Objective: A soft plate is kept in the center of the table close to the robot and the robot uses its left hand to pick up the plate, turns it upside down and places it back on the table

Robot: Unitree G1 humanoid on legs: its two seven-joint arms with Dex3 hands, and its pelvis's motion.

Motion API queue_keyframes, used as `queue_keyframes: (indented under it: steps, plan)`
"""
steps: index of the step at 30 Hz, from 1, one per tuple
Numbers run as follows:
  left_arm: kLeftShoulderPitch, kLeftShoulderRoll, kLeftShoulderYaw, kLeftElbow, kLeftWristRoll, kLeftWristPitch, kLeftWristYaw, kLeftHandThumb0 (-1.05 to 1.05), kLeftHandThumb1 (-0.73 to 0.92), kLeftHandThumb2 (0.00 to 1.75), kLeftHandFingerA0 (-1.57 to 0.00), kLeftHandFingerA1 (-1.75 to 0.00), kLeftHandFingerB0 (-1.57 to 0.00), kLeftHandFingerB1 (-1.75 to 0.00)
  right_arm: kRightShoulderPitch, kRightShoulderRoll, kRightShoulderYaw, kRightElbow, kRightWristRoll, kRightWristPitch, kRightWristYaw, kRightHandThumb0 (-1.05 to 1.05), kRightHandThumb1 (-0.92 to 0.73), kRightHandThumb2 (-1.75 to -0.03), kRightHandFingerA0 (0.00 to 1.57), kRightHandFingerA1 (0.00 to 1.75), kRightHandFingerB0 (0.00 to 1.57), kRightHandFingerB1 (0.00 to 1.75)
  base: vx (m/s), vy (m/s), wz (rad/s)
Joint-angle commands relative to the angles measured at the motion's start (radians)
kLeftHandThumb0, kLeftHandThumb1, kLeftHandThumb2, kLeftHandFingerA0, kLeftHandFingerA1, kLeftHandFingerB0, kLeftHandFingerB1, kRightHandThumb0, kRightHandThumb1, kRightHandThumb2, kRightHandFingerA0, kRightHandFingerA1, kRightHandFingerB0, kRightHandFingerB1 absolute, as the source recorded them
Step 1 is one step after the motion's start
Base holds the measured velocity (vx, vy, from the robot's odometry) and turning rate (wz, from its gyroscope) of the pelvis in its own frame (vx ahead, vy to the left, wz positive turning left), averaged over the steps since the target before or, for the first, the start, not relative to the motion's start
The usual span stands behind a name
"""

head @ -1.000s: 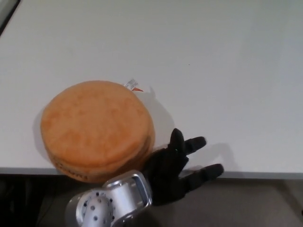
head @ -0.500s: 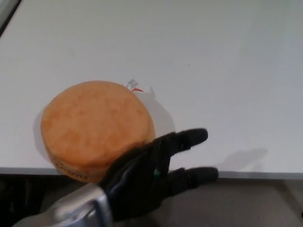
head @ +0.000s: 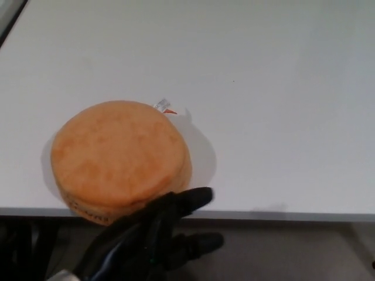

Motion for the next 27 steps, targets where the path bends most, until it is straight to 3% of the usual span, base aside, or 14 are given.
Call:
queue_keyframes:
  steps: [1, 3, 4, 7, 8, 11, 12, 13, 19, 20, 23, 24, 26, 27]
  plan:
    - [0.186, 0.002, 0.256, 0.162, 0.215, -0.601, -0.188, -0.86, 0.72, 1.09, -0.22, -0.51, -0.11, -0.42, 0.016, -0.012, -0.01, 0.006, 0.001, 0.009, 0.001, -0.73, -0.76, -1.1, 0.66, 0.62, 0.28, 0.49, 0.0, 0.0, 0.0]
    - [0.214, -0.009, 0.319, 0.196, 0.2, -0.629, -0.191, -0.91, 0.74, 1.09, -0.25, -0.51, -0.14, -0.42, 0.018, -0.01, -0.009, 0.005, -0.001, 0.006, -0.002, -0.72, -0.74, -1.1, 0.64, 0.62, 0.28, 0.5, 0.0, 0.0, 0.0]
    - [0.227, -0.016, 0.337, 0.207, 0.191, -0.639, -0.198, -0.92, 0.73, 1.09, -0.26, -0.51, -0.15, -0.42, 0.021, -0.006, -0.01, 0.004, 0.003, 0.007, -0.002, -0.76, -0.92, -0.69, 0.75, 0.47, 0.36, 0.35, 0.0, 0.0, 0.0]
    - [0.248, -0.031, 0.364, 0.224, 0.185, -0.658, -0.203, -0.9, 0.73, 1.09, -0.26, -0.51, -0.15, -0.42, 0.023, -0.003, -0.012, 0.006, 0.007, 0.004, -0.003, -0.75, -0.92, -0.68, 0.74, 0.47, 0.36, 0.35, 0.0, 0.0, 0.0]
    - [0.266, -0.034, 0.381, 0.245, 0.188, -0.677, -0.209, -0.88, 0.9, 0.69, -0.29, -0.39, -0.2, -0.27, 0.022, 0.001, -0.013, 0.013, 0.014, -0.003, 0.001, -0.74, -0.91, -0.68, 0.74, 0.48, 0.36, 0.35, 0.0, 0.0, 0.0]
    - [0.298, -0.043, 0.413, 0.298, 0.193, -0.714, -0.214, -0.87, 0.9, 0.68, -0.32, -0.38, -0.22, -0.28, 0.021, 0.003, -0.012, 0.022, 0.02, -0.013, 0.008, -0.74, -0.92, -0.68, 0.72, 0.49, 0.35, 0.35, 0.0, 0.0, 0.0]
    - [0.303, -0.045, 0.417, 0.309, 0.194, -0.719, -0.214, -0.87, 0.9, 0.68, -0.32, -0.38, -0.22, -0.28, 0.02, 0.004, -0.012, 0.023, 0.022, -0.013, 0.01, -0.74, -0.92, -0.68, 0.72, 0.49, 0.35, 0.35, 0.0, 0.0, 0.0]
    - [0.308, -0.051, 0.42, 0.328, 0.195, -0.733, -0.216, -0.86, 0.72, 1.08, -0.27, -0.5, -0.15, -0.42, 0.023, 0.003, -0.013, 0.017, 0.023, -0.01, 0.009, -0.74, -0.92, -0.68, 0.72, 0.49, 0.35, 0.35, 0.0, 0.0, 0.0]
    - [0.321, -0.108, 0.426, 0.447, 0.227, -0.804, -0.179, -0.85, 0.71, 1.08, -0.26, -0.51, -0.17, -0.43, 0.023, 0.005, -0.012, 0.012, 0.012, -0.005, -0.005, -0.74, -0.91, -0.68, 0.72, 0.49, 0.36, 0.35, 0.0, 0.0, 0.0]
    - [0.313, -0.114, 0.422, 0.463, 0.236, -0.804, -0.162, -0.88, 0.9, 0.68, -0.33, -0.39, -0.27, -0.3, 0.023, 0.004, -0.015, 0.011, 0.014, -0.003, -0.006, -0.74, -0.92, -0.68, 0.73, 0.49, 0.36, 0.35, 0.0, 0.0, 0.0]
    - [0.296, -0.123, 0.421, 0.507, 0.251, -0.812, -0.138, -0.87, 0.9, 0.68, -0.34, -0.39, -0.28, -0.31, 0.021, 0.004, -0.016, 0.019, 0.017, -0.009, -0.002, -0.74, -0.92, -0.68, 0.72, 0.49, 0.36, 0.35, 0.0, 0.0, 0.0]
    - [0.284, -0.123, 0.422, 0.543, 0.266, -0.828, -0.123, -0.87, 0.9, 0.68, -0.34, -0.39, -0.28, -0.3, 0.022, 0.004, -0.015, 0.023, 0.009, -0.02, -0.006, -0.76, -0.76, -1.12, 0.61, 0.62, 0.29, 0.49, 0.0, 0.0, 0.0]
    - [0.274, -0.123, 0.419, 0.58, 0.276, -0.831, -0.114, -0.88, 0.9, 0.68, -0.33, -0.39, -0.28, -0.3, 0.027, 0.006, -0.018, 0.021, 0.013, -0.017, -0.006, -0.81, -0.79, -1.12, 0.58, 0.61, 0.29, 0.48, 0.0, 0.0, 0.0]
    - [0.262, -0.123, 0.417, 0.611, 0.281, -0.831, -0.107, -0.89, 0.9, 0.68, -0.34, -0.4, -0.29, -0.3, 0.03, 0.006, -0.02, 0.021, 0.016, -0.019, -0.003, -0.76, -0.92, -0.68, 0.54, 0.47, 0.34, 0.34, 0.0, 0.0, 0.0]
